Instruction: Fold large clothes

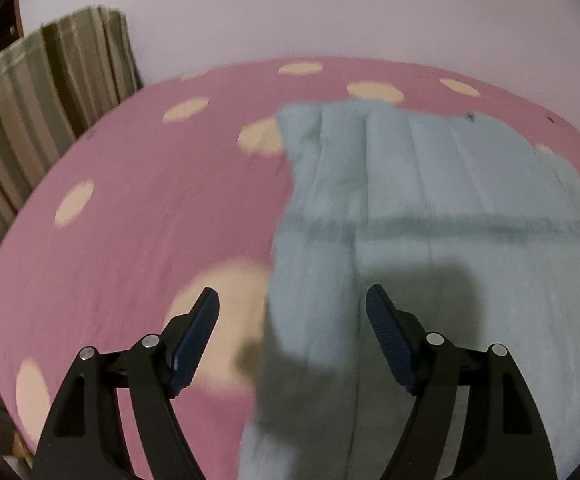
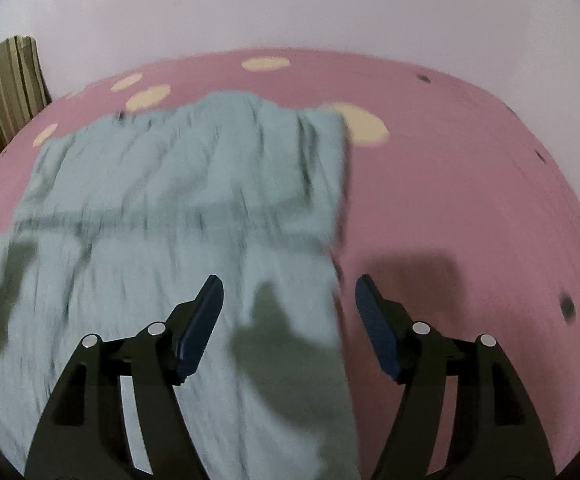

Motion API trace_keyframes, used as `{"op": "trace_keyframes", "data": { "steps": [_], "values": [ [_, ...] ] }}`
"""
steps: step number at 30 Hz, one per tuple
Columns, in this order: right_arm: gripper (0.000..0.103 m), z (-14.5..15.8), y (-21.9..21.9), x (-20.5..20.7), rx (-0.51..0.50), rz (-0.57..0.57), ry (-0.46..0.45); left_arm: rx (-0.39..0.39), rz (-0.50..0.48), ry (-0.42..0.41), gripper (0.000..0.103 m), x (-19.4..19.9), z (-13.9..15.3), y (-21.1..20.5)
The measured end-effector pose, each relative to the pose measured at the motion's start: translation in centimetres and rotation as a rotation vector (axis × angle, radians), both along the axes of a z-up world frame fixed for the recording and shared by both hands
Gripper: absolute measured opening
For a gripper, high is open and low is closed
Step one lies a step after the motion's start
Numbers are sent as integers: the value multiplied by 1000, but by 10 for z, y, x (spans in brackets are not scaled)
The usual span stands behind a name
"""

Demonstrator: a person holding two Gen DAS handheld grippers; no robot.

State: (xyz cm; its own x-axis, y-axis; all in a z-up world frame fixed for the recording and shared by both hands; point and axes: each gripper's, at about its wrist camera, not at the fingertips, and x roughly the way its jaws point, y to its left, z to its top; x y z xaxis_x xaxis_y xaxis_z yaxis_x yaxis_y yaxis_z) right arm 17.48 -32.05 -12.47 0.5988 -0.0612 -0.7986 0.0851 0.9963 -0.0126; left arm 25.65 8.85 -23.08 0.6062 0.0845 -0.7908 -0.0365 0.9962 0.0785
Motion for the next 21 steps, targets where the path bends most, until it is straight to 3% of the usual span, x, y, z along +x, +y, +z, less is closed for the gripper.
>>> {"op": "trace_keyframes", "data": {
  "steps": [4, 9, 16, 19, 21],
  "values": [
    [69, -12, -11, -70, -5, -27, 46, -45, 10, 45, 75, -59, -10, 20],
    [69, -33, -14, -128, 29, -48, 102, -153, 22, 113, 75, -98, -29, 29],
    [69, -42, -10, -152, 90, -68, 105, -212, 29, 89, 75, -132, -26, 17],
    [63, -44, -7, -155, 90, -61, 98, -231, 8, 81, 74, -139, -23, 16],
    [52, -44, -6, -157, 100, -56, 92, -231, 2, 73, 69, -150, -21, 16]
  ]
}}
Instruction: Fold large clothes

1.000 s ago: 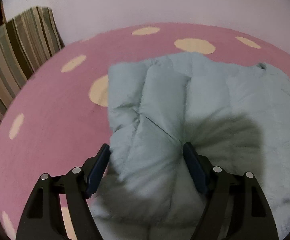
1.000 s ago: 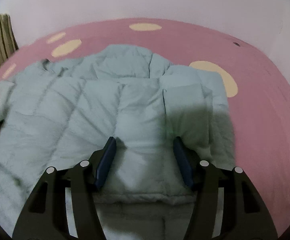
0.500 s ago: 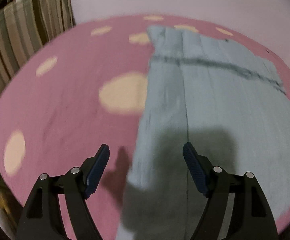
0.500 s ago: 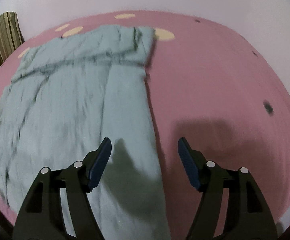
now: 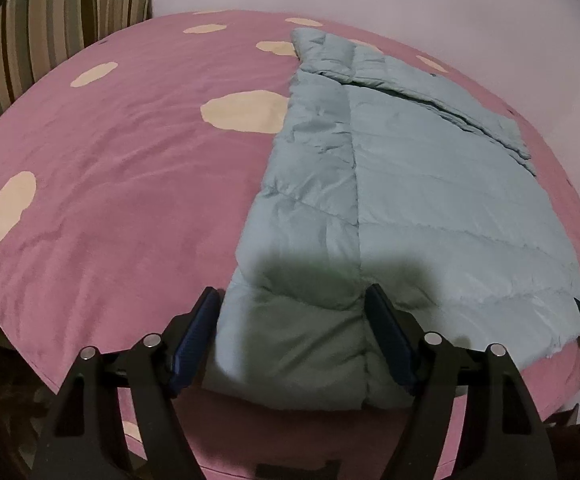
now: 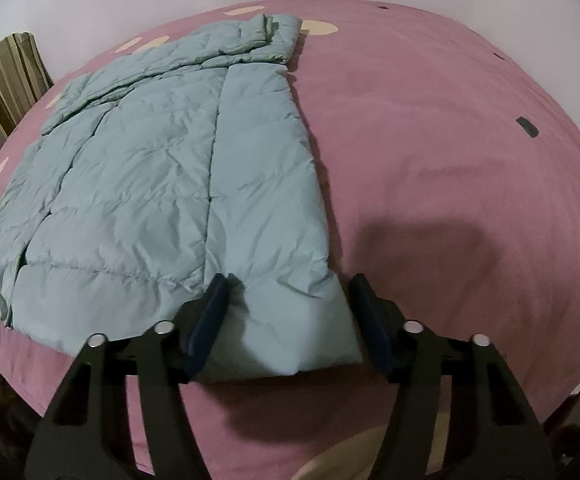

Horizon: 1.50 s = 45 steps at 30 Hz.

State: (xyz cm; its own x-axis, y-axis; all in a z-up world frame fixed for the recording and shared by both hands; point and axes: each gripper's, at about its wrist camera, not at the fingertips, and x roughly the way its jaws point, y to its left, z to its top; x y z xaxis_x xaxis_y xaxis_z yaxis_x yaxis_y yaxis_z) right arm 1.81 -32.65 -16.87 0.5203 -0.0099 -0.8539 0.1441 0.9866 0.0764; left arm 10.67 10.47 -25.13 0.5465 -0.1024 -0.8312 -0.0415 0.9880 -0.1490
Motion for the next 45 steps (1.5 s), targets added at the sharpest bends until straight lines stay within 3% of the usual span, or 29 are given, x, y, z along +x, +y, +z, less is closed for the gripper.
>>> {"op": "trace_keyframes", "data": {
  "steps": [1, 3, 4, 6, 8, 11, 15, 19, 24, 28, 32, 35, 40, 43, 45],
  "values": [
    [49, 1, 1, -1, 0, 2, 0, -2, -7, -4, 66, 0, 0, -1],
    [28, 2, 4, -3, 7, 18, -2, -18, -16, -12, 50, -7, 1, -2],
    [25, 4, 6, -3, 18, 24, -4, -30, -28, -18, 46, -8, 2, -4],
    [12, 6, 7, -5, 36, 32, -8, -34, -61, -26, 21, -11, 5, -9],
    [6, 11, 7, -8, 77, 39, -19, -24, -73, -38, 10, -15, 10, -12],
    [5, 26, 8, -14, 107, 39, -51, -34, -61, -85, 6, -23, 33, -11],
    [5, 65, 4, -11, 136, 44, -144, -55, -46, -198, 6, -17, 81, -7],
    [5, 87, -5, 24, 164, 38, -203, -35, -33, -227, 5, 32, 103, -5],
    [5, 86, -13, 97, 183, 27, -205, -22, 7, -164, 5, 113, 81, 1],
    [5, 58, -14, 160, 175, 14, -135, -5, 26, -71, 5, 169, 41, 1],
    [5, 16, -13, 197, 172, 11, -32, 29, 14, -15, 5, 194, 9, -4],
    [5, -3, -12, 205, 182, 14, -6, 43, -5, -1, 5, 200, 1, -9],
    [7, 6, -10, 201, 156, 25, -24, 41, -20, -31, 8, 195, 12, -7],
    [12, 20, -18, 193, 166, 24, -63, -13, -10, -56, 23, 191, 25, 1],
    [16, 32, -23, 186, 174, 24, -97, -56, 2, -85, 49, 185, 36, 9]
  ]
}}
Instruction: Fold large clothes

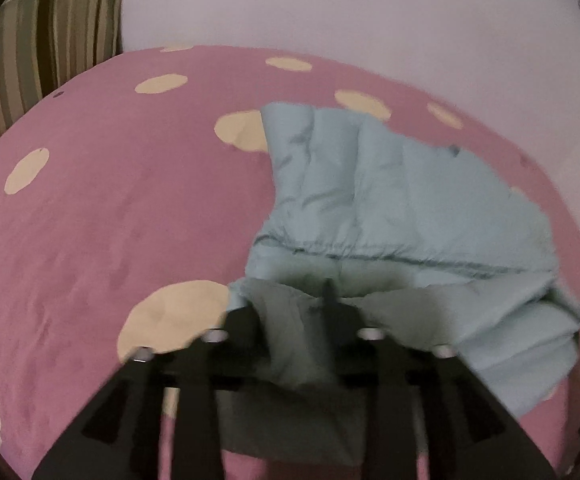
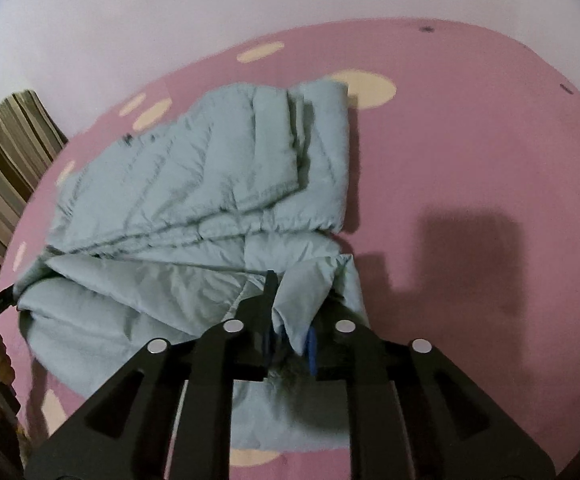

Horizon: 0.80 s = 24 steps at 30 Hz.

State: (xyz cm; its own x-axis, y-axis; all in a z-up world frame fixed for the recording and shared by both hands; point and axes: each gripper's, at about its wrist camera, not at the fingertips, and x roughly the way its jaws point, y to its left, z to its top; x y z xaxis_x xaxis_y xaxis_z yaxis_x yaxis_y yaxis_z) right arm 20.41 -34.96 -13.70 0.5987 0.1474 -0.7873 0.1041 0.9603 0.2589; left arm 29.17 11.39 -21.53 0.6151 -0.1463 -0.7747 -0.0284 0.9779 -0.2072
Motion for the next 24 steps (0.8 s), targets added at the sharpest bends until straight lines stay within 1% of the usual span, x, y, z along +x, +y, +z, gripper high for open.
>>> {"op": "trace_keyframes", "data": {
  "steps": [1, 2, 3, 4, 5, 6, 8, 10, 12, 15, 17, 18, 21, 24],
  "values": [
    [18, 5, -2, -4, 5, 0, -13, -24, 18, -33, 57, -6, 9, 7],
    [20, 11, -4, -8, 6, -1, -27, -18, 46, -62, 73, -10, 16, 12],
    [23, 16, -7, -12, 8, -3, -39, -11, 70, -95, 77, -15, 23, 17],
    [23, 20, -9, -16, 12, -5, -50, -13, 79, -131, 77, -21, 30, 23],
    [26, 23, -11, -19, 14, -7, -56, -13, 76, -142, 77, -23, 34, 27],
    [33, 26, -13, -23, 7, -10, -64, -7, 74, -149, 77, -26, 36, 30],
    [42, 32, -17, -31, -26, -36, -87, 7, 70, -155, 77, -32, 36, 37],
    [44, 36, -23, -38, -33, -48, -105, 13, 52, -150, 77, -39, 30, 42],
    [46, 35, -28, -43, -35, -47, -103, 27, 31, -144, 77, -42, 25, 42],
    [50, 24, -27, -43, -43, 5, -68, 61, -34, -144, 77, -42, 17, 35],
    [51, 17, -22, -39, -61, 39, -49, 91, -66, -136, 77, -35, 11, 28],
    [53, 14, -19, -35, -71, 60, -43, 99, -81, -127, 77, -31, 8, 25],
    [59, 8, -14, -18, -80, 94, -48, 84, -120, -110, 77, -12, 4, 15],
    [60, 4, -11, 1, -66, 125, -56, 27, -180, -68, 77, 9, -4, 8]
  ]
}}
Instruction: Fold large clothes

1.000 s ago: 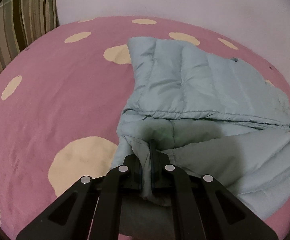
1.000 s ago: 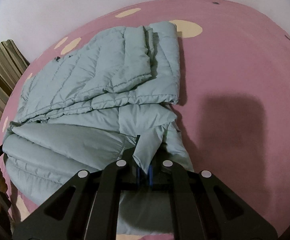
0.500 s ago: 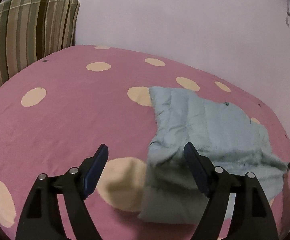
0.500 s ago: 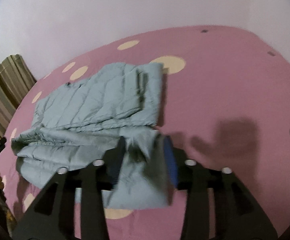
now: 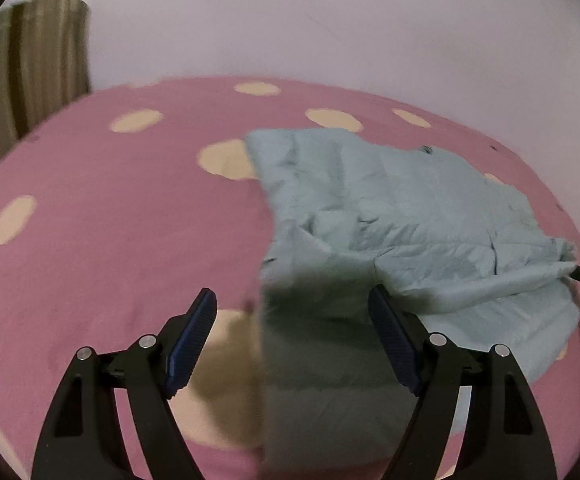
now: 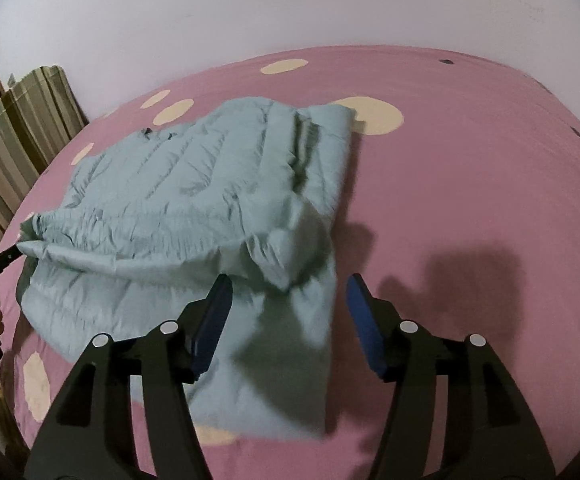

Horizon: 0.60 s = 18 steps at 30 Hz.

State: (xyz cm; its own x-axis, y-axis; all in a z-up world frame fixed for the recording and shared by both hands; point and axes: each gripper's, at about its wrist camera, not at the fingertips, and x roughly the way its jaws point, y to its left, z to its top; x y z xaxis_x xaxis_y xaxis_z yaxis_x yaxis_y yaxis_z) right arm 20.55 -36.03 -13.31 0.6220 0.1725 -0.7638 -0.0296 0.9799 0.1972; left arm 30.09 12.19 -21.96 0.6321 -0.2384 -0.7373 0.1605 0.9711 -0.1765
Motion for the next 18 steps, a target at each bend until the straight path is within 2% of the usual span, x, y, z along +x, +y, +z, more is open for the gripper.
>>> {"op": "trace_keyframes", "data": {
  "steps": [2, 4, 5, 6, 7, 9, 10, 11, 14, 18],
  "values": [
    [60, -4, 1, 10, 10, 14, 4, -15, -38, 32, 77, 12, -7, -6],
    [60, -11, 0, 22, 33, 28, 24, -12, -69, 59, 64, 21, -15, -11],
    [56, -15, -1, 27, 43, 34, 40, -7, -83, 85, 55, 27, -21, -14],
    [38, -19, -1, 31, 46, 40, 59, 0, -88, 101, 49, 30, -26, -16],
    [30, -23, 0, 34, 43, 46, 74, 9, -101, 106, 46, 32, -29, -20],
    [16, -29, 1, 35, 36, 58, 91, 37, -117, 84, 31, 29, -29, -26],
    [13, -29, 3, 33, 30, 63, 84, 61, -117, 66, 25, 26, -27, -30],
    [10, -28, 5, 29, 9, 66, 72, 78, -117, 53, 14, 23, -25, -32],
    [5, -20, 11, 16, -32, 64, 29, 125, -93, 15, 7, 12, -16, -36],
    [4, 6, 16, -8, -73, 51, -55, 166, -72, -61, 4, -10, 8, -37]
  ]
}}
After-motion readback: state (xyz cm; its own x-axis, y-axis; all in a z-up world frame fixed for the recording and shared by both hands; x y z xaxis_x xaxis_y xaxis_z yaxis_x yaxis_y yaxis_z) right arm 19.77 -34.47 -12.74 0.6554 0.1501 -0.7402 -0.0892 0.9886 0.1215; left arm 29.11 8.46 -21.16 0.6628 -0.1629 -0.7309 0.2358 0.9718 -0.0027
